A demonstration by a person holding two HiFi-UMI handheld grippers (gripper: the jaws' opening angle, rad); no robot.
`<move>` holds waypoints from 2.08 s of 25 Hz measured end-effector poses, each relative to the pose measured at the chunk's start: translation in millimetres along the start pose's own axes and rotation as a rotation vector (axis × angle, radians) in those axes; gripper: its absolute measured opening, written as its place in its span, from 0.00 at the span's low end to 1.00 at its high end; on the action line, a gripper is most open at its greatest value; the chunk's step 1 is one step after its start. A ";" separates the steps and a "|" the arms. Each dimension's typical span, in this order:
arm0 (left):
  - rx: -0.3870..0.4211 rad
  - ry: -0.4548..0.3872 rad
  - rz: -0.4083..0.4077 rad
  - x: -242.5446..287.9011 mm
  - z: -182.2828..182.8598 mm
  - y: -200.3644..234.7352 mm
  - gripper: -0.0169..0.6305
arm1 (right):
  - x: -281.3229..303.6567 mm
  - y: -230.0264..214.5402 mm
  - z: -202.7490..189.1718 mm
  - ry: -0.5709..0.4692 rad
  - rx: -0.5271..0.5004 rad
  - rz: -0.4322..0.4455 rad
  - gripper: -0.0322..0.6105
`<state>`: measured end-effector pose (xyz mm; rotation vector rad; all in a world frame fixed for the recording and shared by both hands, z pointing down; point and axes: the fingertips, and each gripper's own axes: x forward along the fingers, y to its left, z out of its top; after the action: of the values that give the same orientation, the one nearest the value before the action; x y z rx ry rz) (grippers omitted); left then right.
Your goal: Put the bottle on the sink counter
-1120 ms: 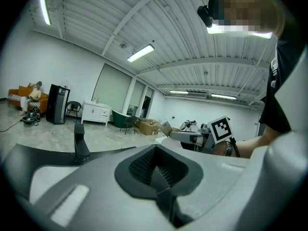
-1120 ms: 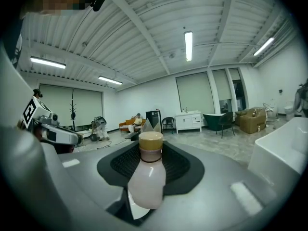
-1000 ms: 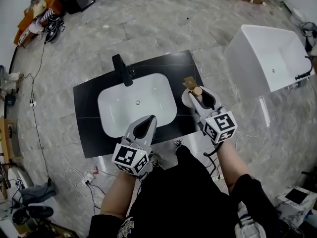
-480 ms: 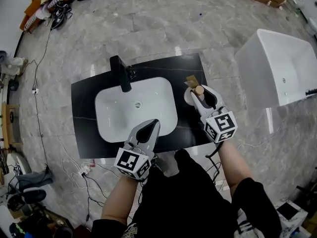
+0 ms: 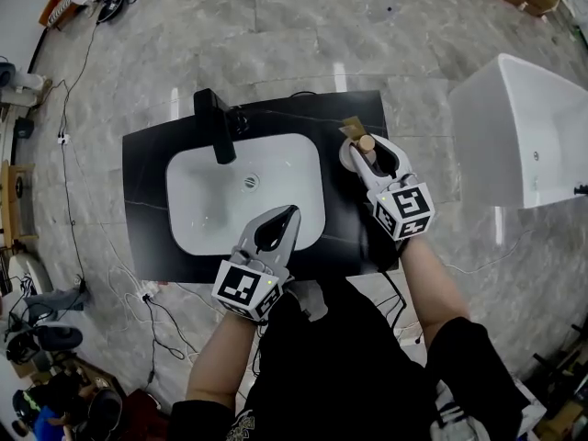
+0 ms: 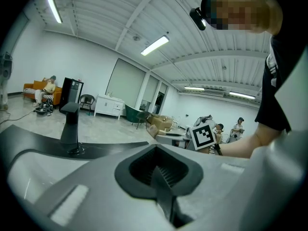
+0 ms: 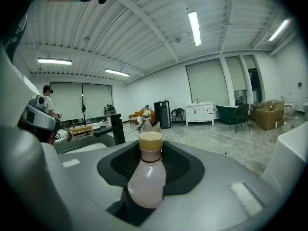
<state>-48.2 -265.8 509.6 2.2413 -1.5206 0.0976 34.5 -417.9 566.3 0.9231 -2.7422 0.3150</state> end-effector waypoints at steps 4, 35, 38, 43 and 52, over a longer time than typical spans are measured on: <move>-0.011 0.006 0.010 10.5 -5.3 4.8 0.03 | 14.9 -9.1 -6.7 0.008 0.008 0.007 0.31; -0.070 0.010 0.091 7.6 -28.7 39.8 0.03 | 79.3 -11.5 -35.9 0.045 -0.007 0.026 0.31; -0.076 0.005 0.096 3.9 -32.4 41.9 0.03 | 80.5 -9.9 -35.9 0.040 -0.019 0.025 0.31; -0.081 0.004 0.097 0.7 -35.8 42.8 0.03 | 80.7 -7.9 -38.2 0.038 -0.036 0.022 0.31; -0.081 0.004 0.110 -7.1 -33.5 42.5 0.03 | 78.7 -4.2 -39.8 0.037 -0.077 0.030 0.32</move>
<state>-83.4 -259.8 551.0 2.0933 -1.6167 0.0723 -18.0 -454.8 627.0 0.8489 -2.7158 0.2281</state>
